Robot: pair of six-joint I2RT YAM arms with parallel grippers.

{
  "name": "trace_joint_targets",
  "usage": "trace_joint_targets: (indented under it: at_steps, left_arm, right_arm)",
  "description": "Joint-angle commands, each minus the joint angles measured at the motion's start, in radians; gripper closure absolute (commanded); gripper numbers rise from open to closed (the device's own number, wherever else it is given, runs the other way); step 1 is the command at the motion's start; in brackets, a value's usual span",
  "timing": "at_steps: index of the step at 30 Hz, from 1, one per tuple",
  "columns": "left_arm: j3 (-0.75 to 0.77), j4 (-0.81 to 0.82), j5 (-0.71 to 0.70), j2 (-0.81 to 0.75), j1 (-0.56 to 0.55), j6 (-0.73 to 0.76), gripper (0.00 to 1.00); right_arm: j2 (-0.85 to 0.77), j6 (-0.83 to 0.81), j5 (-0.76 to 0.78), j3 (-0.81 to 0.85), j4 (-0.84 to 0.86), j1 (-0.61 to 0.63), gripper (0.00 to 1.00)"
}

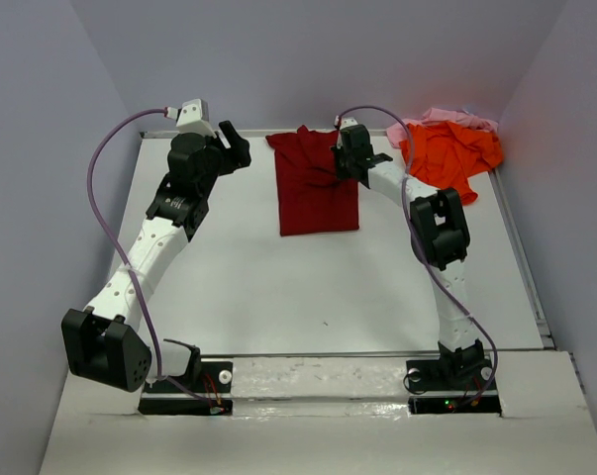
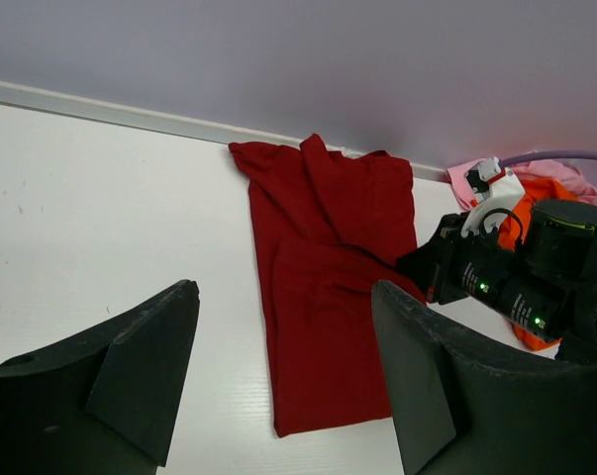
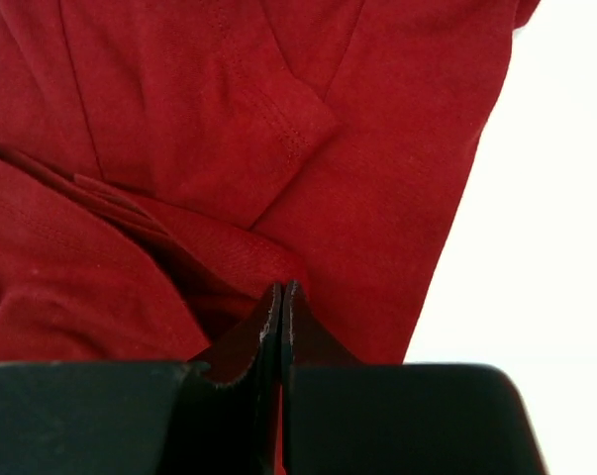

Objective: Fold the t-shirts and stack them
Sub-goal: Fold the tshirt

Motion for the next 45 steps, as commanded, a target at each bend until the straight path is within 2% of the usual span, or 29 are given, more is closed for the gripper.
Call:
trace_joint_targets:
  at_steps: [1, 6, 7, 8, 10, 11, 12, 15, 20, 21, 26, 32, 45]
  left_arm:
    - [-0.005, 0.052, 0.013, -0.027, 0.004, 0.000, 0.20]
    - [-0.007, 0.054, 0.015, -0.032, 0.006, 0.000, 0.20]
    - [-0.007, 0.055, 0.015, -0.033, 0.004, 0.000, 0.20]
    - [-0.007, 0.055, 0.015, -0.035, 0.004, 0.000, 0.20]
    - [-0.008, 0.057, 0.015, -0.036, 0.006, -0.002, 0.20]
    - [-0.008, 0.057, 0.015, -0.038, 0.004, -0.001, 0.20]
    - [-0.008, 0.058, 0.016, -0.038, 0.004, -0.002, 0.20]
    - [-0.011, 0.060, 0.016, -0.042, 0.004, -0.002, 0.21]
    - [-0.010, 0.061, 0.019, -0.046, 0.006, -0.002, 0.20]
    - [-0.010, 0.060, 0.019, -0.046, 0.006, -0.004, 0.21]
    - [-0.010, 0.060, 0.022, -0.046, 0.006, -0.005, 0.20]
    - [-0.011, 0.060, 0.021, -0.046, 0.006, -0.005, 0.20]
    - [-0.011, 0.060, 0.015, -0.046, 0.006, 0.000, 0.21]
  right_arm:
    - [-0.063, -0.006, -0.025, 0.034, 0.017, 0.006, 1.00]
    - [-0.114, -0.045, 0.004, 0.023, 0.022, 0.028, 1.00]
    - [-0.125, -0.050, 0.013, 0.019, 0.022, 0.037, 0.73]
    - [-0.143, -0.061, 0.017, 0.008, 0.023, 0.037, 0.56]
    - [-0.166, -0.068, 0.023, -0.010, 0.027, 0.049, 0.33]
    - [-0.177, -0.067, 0.041, -0.038, 0.039, 0.058, 0.26]
    - [-0.200, -0.100, 0.052, -0.053, 0.048, 0.070, 0.13]
    - [-0.237, -0.099, 0.084, -0.113, 0.056, 0.080, 0.12]
    - [-0.295, -0.039, 0.063, -0.245, 0.105, 0.101, 0.29]
    - [-0.298, -0.033, 0.058, -0.265, 0.106, 0.112, 0.37]
    - [-0.281, 0.001, 0.037, -0.285, 0.103, 0.123, 0.43]
    - [-0.225, 0.005, 0.029, -0.251, 0.096, 0.123, 0.33]
    - [-0.057, 0.014, 0.023, -0.095, 0.057, 0.123, 0.33]
